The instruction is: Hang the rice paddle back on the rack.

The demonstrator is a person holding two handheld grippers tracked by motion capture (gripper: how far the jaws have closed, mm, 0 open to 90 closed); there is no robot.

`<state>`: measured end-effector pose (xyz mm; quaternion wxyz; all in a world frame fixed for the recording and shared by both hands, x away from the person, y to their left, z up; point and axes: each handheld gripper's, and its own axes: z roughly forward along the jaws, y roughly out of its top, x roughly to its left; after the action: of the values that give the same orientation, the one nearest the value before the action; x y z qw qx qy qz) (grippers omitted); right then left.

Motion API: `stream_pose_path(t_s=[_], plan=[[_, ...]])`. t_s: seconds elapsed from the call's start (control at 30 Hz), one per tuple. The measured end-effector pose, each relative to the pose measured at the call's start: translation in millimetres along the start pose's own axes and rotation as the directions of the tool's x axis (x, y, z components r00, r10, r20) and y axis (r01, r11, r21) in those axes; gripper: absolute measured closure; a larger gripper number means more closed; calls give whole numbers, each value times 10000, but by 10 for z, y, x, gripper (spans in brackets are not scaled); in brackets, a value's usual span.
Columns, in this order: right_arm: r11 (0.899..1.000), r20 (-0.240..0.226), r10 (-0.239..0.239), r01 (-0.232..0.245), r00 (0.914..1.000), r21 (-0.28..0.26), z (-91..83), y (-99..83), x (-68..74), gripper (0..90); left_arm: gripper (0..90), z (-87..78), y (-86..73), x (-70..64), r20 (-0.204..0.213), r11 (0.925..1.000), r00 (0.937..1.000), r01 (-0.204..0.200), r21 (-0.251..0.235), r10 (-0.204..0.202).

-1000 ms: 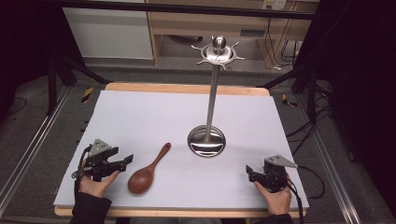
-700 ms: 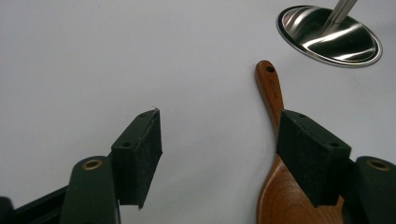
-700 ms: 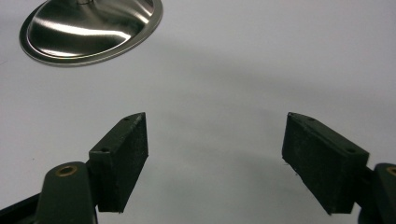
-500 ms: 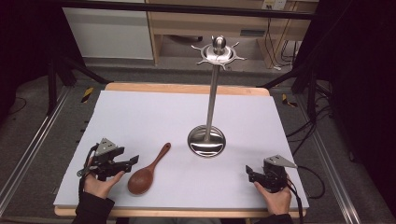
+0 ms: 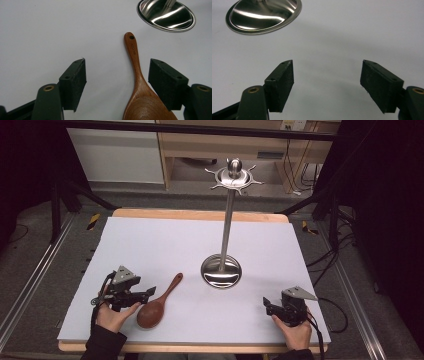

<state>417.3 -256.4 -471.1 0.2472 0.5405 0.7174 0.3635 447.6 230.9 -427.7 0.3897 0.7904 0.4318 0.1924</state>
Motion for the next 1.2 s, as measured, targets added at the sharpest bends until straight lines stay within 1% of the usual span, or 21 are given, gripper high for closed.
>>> stream_pose_path(t_s=[0.03,0.07,0.13,0.17,0.23,0.3,0.33,0.37,0.53,0.77,0.87,0.93,0.97,1.03,1.1,1.13,1.2], plan=[[10000,-2,12,-12,10000,5,0,-1,0,273,299,4,8,2,-12,10000,10000,-65,43,65],[10000,-2,14,-14,10000,-2,1,-1,-1,274,299,14,15,-1,-14,10000,10000,-9,44,9],[10000,-23,9,-9,10000,23,1,-2,0,275,299,33,35,-2,25,9999,10000,-32,133,32],[10000,-29,21,-20,10000,25,0,-3,3,276,302,44,45,-3,61,9998,9999,-97,173,96],[10000,34,-64,64,10000,-3,5,1,3,279,319,75,72,-16,60,9992,9998,-209,349,207],[10000,7,20,-20,10000,-64,-7,3,3,287,321,116,110,-33,65,9981,9995,-316,536,313],[9999,-29,13,-14,10000,-135,-12,6,3,291,323,139,124,-47,114,9980,9995,-288,563,282],[9999,-11,-2,2,10000,-149,-15,8,-1,295,324,156,137,-56,168,9972,9993,-356,659,345],[9999,-50,48,-48,10000,-140,-13,10,-15,310,324,202,174,-102,186,9918,9975,-695,1073,679],[9999,-134,3,-4,9999,-131,-20,21,-6,345,334,224,240,-134,427,9890,9962,-800,1243,753],[9999,-165,22,-24,9999,-118,-20,23,-1,356,344,250,270,-170,463,9840,9936,-1084,1414,1028],[10000,-166,-21,19,9999,-97,-20,23,-7,364,352,270,280,-201,518,9810,9923,-1194,1531,1127],[9999,-188,-31,29,9998,-106,-22,23,-6,368,354,281,281,-217,574,9802,9922,-1187,1584,1109],[9999,-220,-21,19,9998,-98,-26,23,-4,375,370,308,283,-241,754,9763,9900,-1309,1722,1195],[9999,-248,-46,43,9997,-98,-26,24,-3,380,373,336,282,-263,818,9713,9880,-1446,1887,1312],[9999,-261,-53,51,9996,-87,-25,23,-3,383,378,351,284,-271,819,9680,9871,-1514,2003,1375],[10000,-295,-61,60,9995,-42,-22,22,1,391,395,383,278,-291,772,9665,9872,-1525,2065,1393]])
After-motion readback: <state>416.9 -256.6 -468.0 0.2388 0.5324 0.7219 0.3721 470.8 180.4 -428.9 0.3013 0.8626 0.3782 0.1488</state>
